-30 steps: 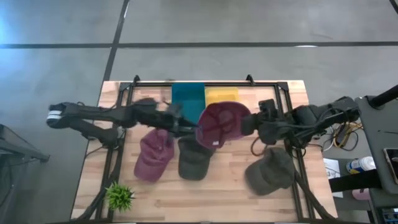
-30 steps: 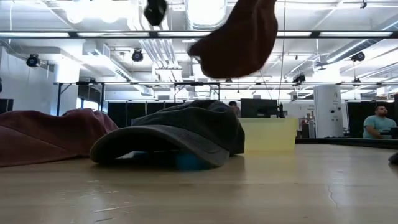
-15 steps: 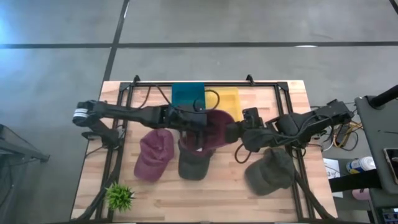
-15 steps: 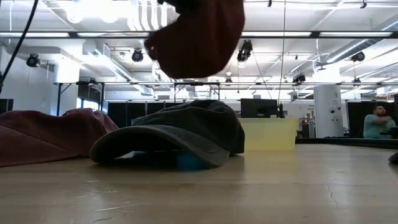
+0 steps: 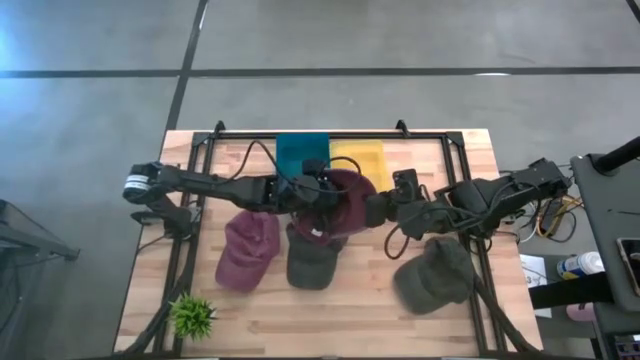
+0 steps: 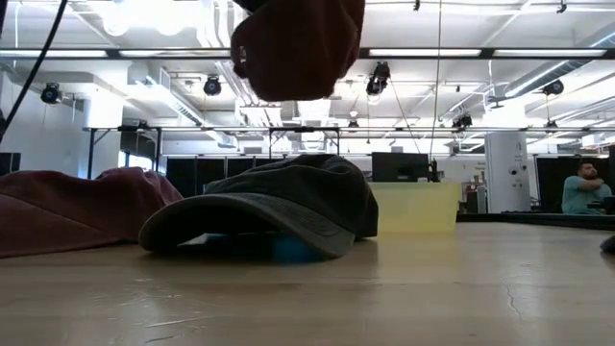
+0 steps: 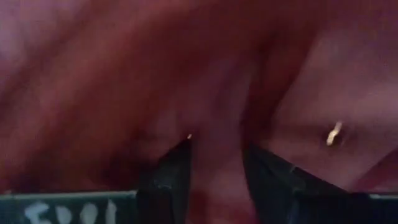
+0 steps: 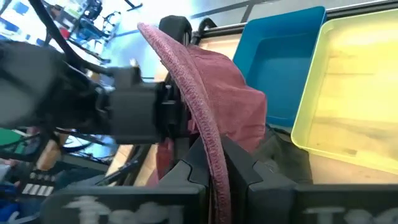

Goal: Pick & Place hat
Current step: Put the right red cap into the yellow bin

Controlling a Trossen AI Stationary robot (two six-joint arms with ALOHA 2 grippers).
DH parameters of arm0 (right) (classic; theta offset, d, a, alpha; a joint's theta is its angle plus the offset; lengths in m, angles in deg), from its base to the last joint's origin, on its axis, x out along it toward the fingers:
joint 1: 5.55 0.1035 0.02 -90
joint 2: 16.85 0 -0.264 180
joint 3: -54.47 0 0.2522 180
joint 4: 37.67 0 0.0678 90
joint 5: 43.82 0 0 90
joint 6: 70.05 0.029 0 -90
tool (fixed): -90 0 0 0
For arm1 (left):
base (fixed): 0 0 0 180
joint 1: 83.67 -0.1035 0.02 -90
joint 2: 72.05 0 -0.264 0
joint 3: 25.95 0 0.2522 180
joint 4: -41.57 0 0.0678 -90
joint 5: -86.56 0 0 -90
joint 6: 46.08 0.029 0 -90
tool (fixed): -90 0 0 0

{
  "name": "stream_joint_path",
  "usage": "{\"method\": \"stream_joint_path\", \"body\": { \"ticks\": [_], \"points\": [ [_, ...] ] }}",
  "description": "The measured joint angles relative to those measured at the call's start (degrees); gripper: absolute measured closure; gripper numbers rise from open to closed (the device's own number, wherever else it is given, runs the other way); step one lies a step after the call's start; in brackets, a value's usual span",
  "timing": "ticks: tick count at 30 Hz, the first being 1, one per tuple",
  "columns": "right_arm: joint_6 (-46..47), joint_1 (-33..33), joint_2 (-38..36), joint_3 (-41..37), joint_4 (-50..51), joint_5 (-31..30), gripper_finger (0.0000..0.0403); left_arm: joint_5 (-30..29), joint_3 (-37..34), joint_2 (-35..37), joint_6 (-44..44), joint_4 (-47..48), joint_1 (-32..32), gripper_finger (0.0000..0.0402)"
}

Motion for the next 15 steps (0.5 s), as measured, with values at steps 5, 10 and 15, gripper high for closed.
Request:
{"method": "stream_joint_path", "body": {
  "ticks": [5,10,15],
  "points": [
    [-0.6,0.3,-2.4,0.1,3.3,-1.9,0.039,-4.2,0.2,1.1,1.4,1.6,0.9,0.0259],
    [4.7,0.4,-3.9,0.2,14.3,-2.5,0.039,-4.1,0.8,5.3,1.2,1.5,4.0,0.0259],
    [5.3,0.8,-5.3,-0.1,16.8,-2.6,0.039,-3.7,0.8,10.1,-0.4,4.3,6.3,0.0259]
  ]
}}
